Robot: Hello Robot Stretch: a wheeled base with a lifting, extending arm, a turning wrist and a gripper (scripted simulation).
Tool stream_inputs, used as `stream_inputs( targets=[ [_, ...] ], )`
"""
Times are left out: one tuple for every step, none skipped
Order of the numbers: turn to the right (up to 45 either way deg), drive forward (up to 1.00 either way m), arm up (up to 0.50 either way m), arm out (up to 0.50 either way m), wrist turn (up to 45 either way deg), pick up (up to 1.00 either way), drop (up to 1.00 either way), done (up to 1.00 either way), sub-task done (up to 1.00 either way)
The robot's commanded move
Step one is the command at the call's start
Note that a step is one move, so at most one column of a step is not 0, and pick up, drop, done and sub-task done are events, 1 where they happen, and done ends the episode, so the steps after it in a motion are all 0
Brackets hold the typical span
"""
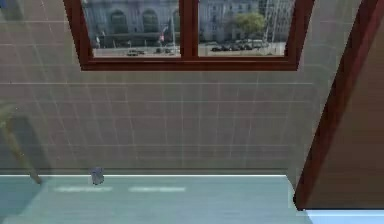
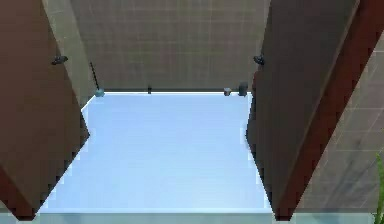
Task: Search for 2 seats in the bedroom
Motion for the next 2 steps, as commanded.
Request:
stream_inputs(
  targets=[
    [-45.0,0.0,0.0,0.0,0.0,0.0,0.0,0.0,0.0],
    [-45.0,0.0,0.0,0.0,0.0,0.0,0.0,0.0,0.0]
  ],
)
